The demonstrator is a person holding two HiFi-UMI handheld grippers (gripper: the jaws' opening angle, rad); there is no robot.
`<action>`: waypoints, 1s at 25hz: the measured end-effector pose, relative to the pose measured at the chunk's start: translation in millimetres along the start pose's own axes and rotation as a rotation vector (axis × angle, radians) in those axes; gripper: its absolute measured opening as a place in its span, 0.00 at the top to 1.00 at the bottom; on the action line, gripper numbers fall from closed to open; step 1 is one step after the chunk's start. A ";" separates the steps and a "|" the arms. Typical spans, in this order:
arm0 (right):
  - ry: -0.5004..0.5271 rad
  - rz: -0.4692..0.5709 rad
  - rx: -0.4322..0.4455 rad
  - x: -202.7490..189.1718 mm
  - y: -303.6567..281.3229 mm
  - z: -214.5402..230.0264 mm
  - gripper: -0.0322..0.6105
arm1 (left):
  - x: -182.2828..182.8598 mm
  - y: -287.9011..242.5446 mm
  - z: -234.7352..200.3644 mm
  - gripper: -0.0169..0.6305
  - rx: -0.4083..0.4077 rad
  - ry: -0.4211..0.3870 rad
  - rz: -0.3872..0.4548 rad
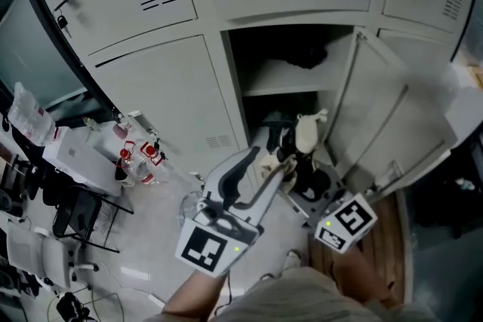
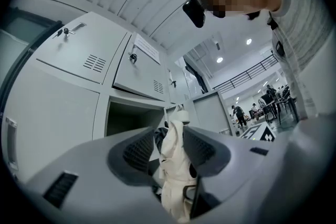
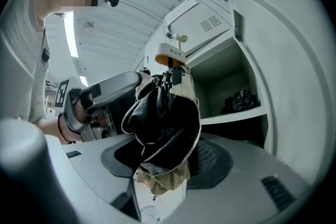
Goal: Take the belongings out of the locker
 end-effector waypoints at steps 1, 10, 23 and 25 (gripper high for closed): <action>0.005 -0.003 -0.002 -0.8 2.8 -1.8 0.59 | -0.5 5.4 1.4 0.73 0.004 0.006 -0.001; -0.011 -0.005 -0.044 -0.7 28.3 -19.4 0.59 | -14.4 47.9 8.3 0.73 0.053 0.037 -0.023; -0.025 0.027 -0.061 20.6 60.0 -62.4 0.58 | -35.7 86.5 25.4 0.73 0.051 0.087 -0.078; 0.000 0.031 -0.069 20.6 65.8 -66.3 0.58 | -37.3 90.7 30.1 0.73 0.043 0.093 -0.082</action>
Point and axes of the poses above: the fingertips, and each gripper's own axes: y backward along the fingers, z to its right, x out of its top, the point moved 9 cm from there along y, backward along the fingers, and after that the axes turned 12 degrees about y, right-handed, at the moved point
